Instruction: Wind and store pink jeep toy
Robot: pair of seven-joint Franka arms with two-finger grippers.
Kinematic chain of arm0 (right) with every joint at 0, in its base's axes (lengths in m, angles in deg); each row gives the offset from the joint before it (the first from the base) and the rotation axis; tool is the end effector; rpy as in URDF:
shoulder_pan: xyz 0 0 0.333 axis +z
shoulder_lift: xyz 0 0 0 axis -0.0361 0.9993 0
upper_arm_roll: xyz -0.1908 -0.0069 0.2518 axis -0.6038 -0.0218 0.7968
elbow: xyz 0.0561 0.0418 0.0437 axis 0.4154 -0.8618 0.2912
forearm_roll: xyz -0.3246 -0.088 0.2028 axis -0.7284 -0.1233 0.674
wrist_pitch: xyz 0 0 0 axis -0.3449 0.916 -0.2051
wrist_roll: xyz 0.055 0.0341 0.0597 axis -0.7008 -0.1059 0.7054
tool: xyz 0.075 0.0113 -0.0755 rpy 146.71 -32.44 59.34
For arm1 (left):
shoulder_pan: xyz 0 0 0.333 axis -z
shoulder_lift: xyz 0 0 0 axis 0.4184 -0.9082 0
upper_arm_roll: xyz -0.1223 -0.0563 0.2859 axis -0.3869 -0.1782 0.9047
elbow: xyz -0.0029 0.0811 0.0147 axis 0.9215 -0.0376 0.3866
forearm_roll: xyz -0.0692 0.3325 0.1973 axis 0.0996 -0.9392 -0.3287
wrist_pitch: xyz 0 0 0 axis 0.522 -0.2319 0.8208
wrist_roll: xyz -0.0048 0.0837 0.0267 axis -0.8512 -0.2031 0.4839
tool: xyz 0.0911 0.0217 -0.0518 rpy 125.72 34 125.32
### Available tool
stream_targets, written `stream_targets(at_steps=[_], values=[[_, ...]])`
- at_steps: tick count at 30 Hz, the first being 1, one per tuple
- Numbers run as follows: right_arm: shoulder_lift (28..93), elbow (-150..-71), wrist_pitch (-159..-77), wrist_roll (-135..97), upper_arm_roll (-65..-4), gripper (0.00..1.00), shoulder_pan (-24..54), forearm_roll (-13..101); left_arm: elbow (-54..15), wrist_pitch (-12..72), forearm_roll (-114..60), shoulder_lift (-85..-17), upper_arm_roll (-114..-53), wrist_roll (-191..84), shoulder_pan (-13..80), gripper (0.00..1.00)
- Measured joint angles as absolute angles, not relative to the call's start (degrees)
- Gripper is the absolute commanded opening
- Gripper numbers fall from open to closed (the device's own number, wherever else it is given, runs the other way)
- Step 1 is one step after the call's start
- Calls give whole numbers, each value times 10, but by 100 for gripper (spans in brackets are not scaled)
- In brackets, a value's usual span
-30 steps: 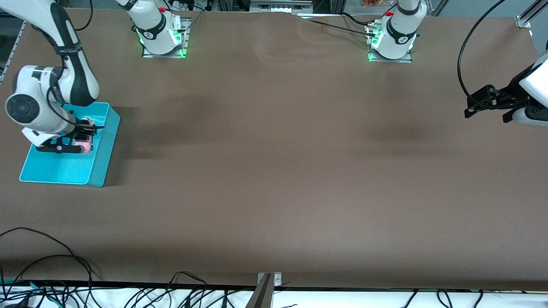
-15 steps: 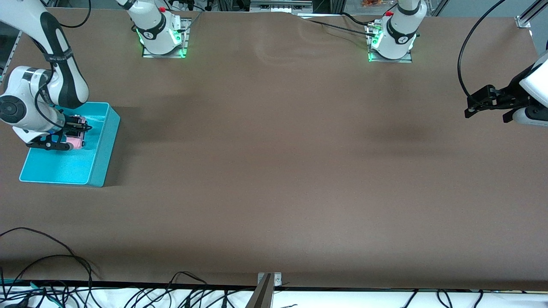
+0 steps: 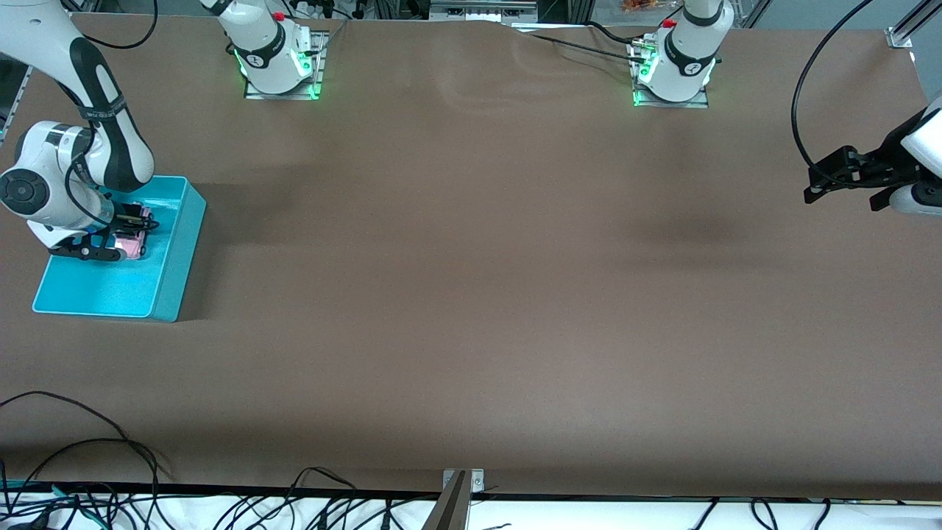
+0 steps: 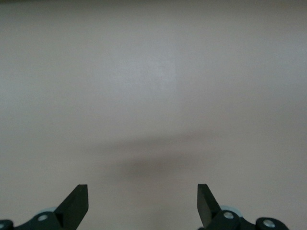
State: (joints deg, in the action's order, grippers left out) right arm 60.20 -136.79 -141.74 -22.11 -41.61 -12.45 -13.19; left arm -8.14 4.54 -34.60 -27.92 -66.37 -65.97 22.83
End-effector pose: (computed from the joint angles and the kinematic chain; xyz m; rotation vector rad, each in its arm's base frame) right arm 0.4982 -0.2176 0.1947 2.8663 -0.1053 -0.3156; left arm 0.5715 0.0046 0.6131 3.1102 -0.1415 0.0122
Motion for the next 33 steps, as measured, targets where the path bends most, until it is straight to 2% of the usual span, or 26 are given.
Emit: stream_targets(at_steps=[8, 14, 27, 33], values=[[611, -1367, -1420, -221, -413, 100, -125, -132, -74, 45, -346, -279, -663, -660, 214, 100], [594, -1360, -1400, -221, -399, 100, -125, -132, -74, 45, -346, -279, -663, -660, 209, 100], [462, -1340, -1247, -225, -352, 100, -108, -128, -74, 45, -346, -279, -664, -660, 209, 100], [413, -1303, -1171, -226, -348, 100, -84, -45, -74, 45, -346, -279, -664, -660, 209, 100]])
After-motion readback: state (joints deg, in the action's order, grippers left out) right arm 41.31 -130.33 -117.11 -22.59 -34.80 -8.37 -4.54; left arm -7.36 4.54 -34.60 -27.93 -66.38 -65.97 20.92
